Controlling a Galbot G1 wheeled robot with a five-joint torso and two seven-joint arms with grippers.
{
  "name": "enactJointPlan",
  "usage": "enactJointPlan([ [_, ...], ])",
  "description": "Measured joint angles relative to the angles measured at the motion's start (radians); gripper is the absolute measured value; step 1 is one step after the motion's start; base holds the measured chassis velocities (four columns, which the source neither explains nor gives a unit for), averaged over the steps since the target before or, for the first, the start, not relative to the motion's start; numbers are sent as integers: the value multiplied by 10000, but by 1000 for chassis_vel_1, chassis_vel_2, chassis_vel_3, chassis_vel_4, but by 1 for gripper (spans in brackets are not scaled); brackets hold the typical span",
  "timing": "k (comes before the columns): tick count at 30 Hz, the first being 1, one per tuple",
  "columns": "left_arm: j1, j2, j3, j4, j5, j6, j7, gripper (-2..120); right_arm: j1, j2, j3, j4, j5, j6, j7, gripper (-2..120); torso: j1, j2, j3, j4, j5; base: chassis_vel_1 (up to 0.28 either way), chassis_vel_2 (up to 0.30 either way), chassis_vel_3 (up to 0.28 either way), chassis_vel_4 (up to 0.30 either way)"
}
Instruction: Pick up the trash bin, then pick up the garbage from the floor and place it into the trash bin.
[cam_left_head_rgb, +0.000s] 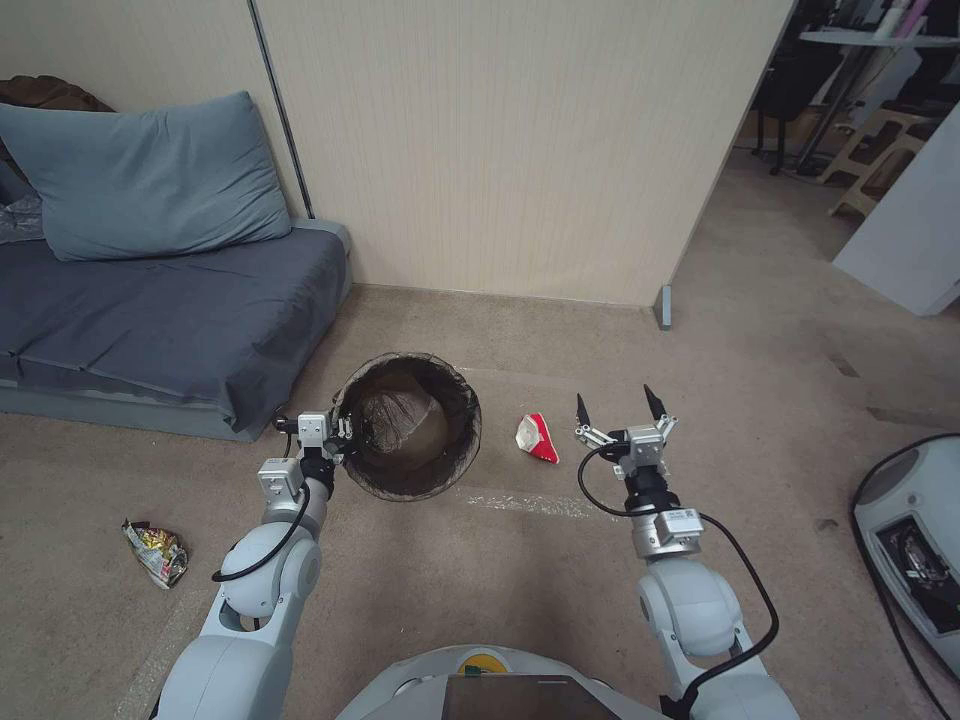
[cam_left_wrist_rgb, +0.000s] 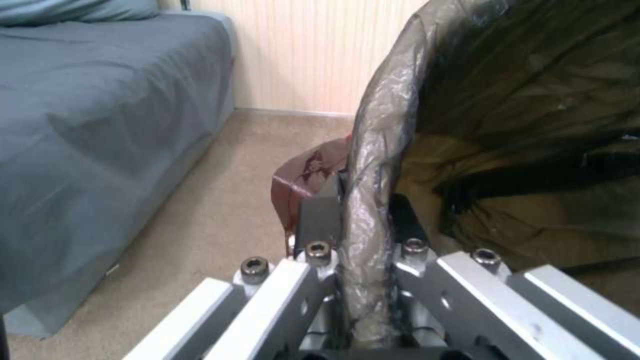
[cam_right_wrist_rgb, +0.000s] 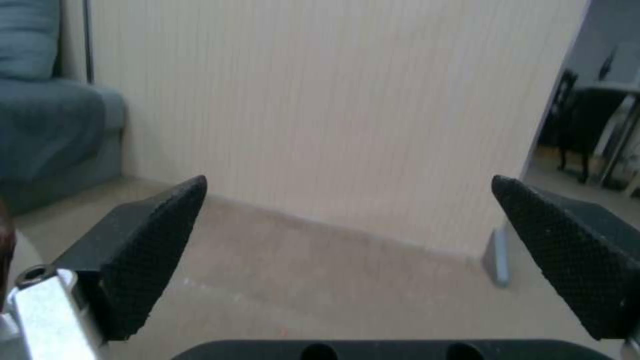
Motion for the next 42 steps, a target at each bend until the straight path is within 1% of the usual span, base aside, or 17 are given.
enactJointPlan([
  [2, 0, -21, 38, 13, 71, 0, 8, 2, 80, -217, -235, -141, 384, -589, 126, 100, 0, 0, 0, 0, 0, 0, 0, 0, 0],
  [3, 0, -21, 38, 13, 71, 0, 8, 2, 80, -217, -235, -141, 384, -589, 126, 100, 0, 0, 0, 0, 0, 0, 0, 0, 0],
  [6, 13, -42, 99, 66, 186, -7, 34, 2, 252, -519, -644, -466, 889, -1214, 303, 100, 0, 0, 0, -1, 0, 0, 0, 0, 0],
  [8, 16, -59, 127, 88, 228, -15, 40, 2, 344, -606, -773, -587, 1049, -1373, 317, 100, 0, 0, 0, 0, 0, 0, 0, 0, 0],
  [10, 13, -88, 186, 98, 273, -25, 52, 2, 596, -813, -1107, -748, 1606, -1884, 329, 100, 0, 0, 0, 0, 0, 0, 0, 0, 0],
  [11, 13, -88, 186, 98, 273, -25, 52, 2, 596, -813, -1107, -748, 1606, -1884, 329, 100, 0, 0, 0, 0, 0, 0, 0, 0, 0],
  [13, -11, -97, 215, 107, 319, -30, 60, 2, 987, -1073, -1500, -934, 2205, -2427, 388, 100, 0, 0, 0, 0, 0, 0, 0, 0, 0],
  [17, -24, -101, 220, 139, 358, -43, 71, 2, 1518, -1372, -1970, -1267, 2823, -2941, 429, 100, 0, 0, 0, 0, 0, 0, 0, 0, 0],
  [20, -26, -102, 221, 165, 387, -66, 81, 2, 1830, -1511, -2232, -1481, 3141, -3125, 498, 100, 0, 0, 1, 0, -1, 0, 0, 0, 0],
  [22, -44, -126, 236, 199, 451, -85, 102, 2, 2573, -1767, -2790, -1912, 3621, -3314, 565, 100, 0, 0, 0, 0, 0, 0, 0, 0, 0],
  [23, -44, -126, 236, 199, 451, -85, 102, 2, 2573, -1767, -2790, -1912, 3621, -3314, 565, 100, 0, 0, 0, 0, 0, 0, 0, 0, 0],
  [25, -49, -179, 262, 230, 527, -105, 120, 2, 3241, -1888, -3218, -2236, 4148, -3522, 696, 100, 0, 0, 1, 0, -2, 0, 0, 0, 0],
  [28, -37, -244, 290, 268, 618, -136, 132, 2, 3746, -1901, -3603, -2560, 4595, -3697, 874, 100, 0, 0, 1, 2, -1, 0, 0, 0, 0],
  [31, 32, -362, 332, 307, 749, -184, 159, 2, 4439, -1853, -4194, -3278, 5054, -3829, 1063, 100, 0, 0, 1, 1, -2, 0, 0, 0, 0],
  [33, 41, -378, 337, 313, 772, -189, 165, 2, 4541, -1829, -4287, -3411, 5081, -3835, 1087, 100, 0, -1, 1, 0, -1, 0, 0, 0, 0],
  [35, 55, -413, 337, 343, 827, -224, 175, 2, 4881, -1674, -4573, -3952, 5093, -3805, 1161, 100, 0, 0, 0, -1, -3, 0, 0, 0, 0],
  [42, 109, -502, 334, 392, 910, -282, 194, 2, 5277, -1320, -4712, -4909, 4920, -3575, 1231, 100, 0, 0, 0, 0, -2, 0, 0, 0, 0],
])
